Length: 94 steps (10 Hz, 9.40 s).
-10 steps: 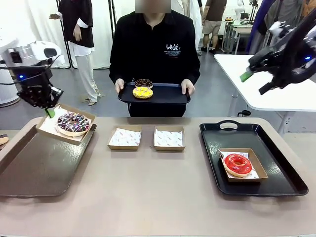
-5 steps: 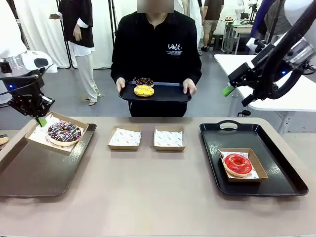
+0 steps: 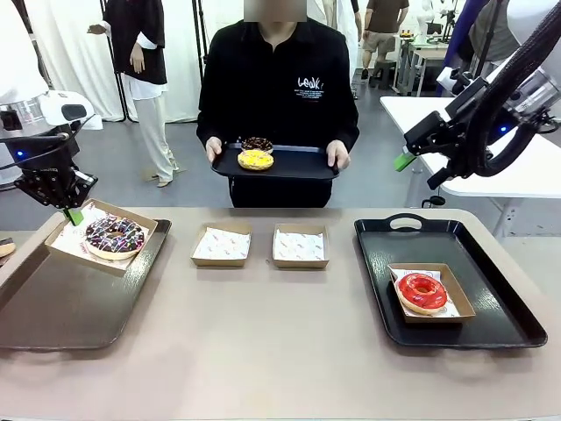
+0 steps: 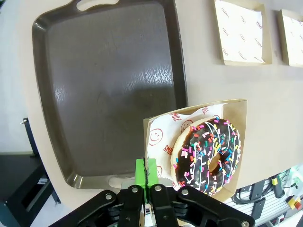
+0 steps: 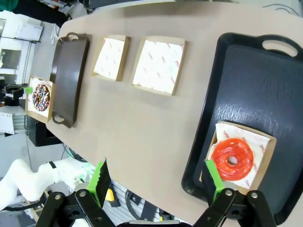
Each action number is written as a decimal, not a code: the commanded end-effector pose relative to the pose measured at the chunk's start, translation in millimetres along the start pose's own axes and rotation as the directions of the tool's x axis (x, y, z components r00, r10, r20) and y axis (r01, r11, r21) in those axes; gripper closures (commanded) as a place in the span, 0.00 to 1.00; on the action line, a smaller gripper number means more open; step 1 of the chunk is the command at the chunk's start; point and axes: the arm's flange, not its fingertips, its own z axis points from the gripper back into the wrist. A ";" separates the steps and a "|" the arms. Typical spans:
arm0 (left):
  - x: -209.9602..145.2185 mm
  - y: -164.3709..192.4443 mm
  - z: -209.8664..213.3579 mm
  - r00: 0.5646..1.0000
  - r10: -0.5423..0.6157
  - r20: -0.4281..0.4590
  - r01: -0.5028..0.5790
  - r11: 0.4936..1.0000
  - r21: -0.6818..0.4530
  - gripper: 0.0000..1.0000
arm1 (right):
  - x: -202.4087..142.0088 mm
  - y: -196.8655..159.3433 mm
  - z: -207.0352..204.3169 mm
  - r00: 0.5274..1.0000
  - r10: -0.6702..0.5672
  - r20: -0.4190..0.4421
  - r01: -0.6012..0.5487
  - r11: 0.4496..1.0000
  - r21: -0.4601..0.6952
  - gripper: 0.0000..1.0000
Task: Individually package the donuts and arrange them on the tray.
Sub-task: Place the picked Paper togo box on the Handle tray while simultaneously picking up another Paper togo box from the table with the other hand.
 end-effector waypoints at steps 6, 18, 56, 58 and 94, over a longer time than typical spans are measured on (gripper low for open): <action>-5.3 24.7 -2.3 1.000 -0.028 0.005 0.028 0.999 -0.031 0.99 | 25.8 24.6 -15.4 0.992 -0.127 -0.024 0.122 0.982 -0.146 0.00; -31.6 73.8 -22.2 0.999 -0.040 0.004 0.040 0.998 -0.040 0.99 | 98.6 105.7 -229.5 0.994 -0.051 -0.093 0.002 0.886 -0.463 0.00; -28.3 70.2 -127.6 0.994 0.093 -0.060 -0.087 0.993 0.084 0.99 | 73.8 34.2 -308.3 0.983 -0.182 -0.039 0.145 0.880 -0.451 0.00; -28.6 67.1 -131.0 0.991 0.121 -0.059 -0.115 0.988 0.107 0.99 | 74.4 34.3 -309.0 0.983 -0.181 -0.039 0.145 0.882 -0.449 0.00; -99.2 328.2 -67.1 0.952 0.290 -0.093 -0.192 0.333 -0.923 0.02 | 160.8 108.9 -162.2 0.963 -0.228 -0.142 0.118 0.834 -0.539 1.00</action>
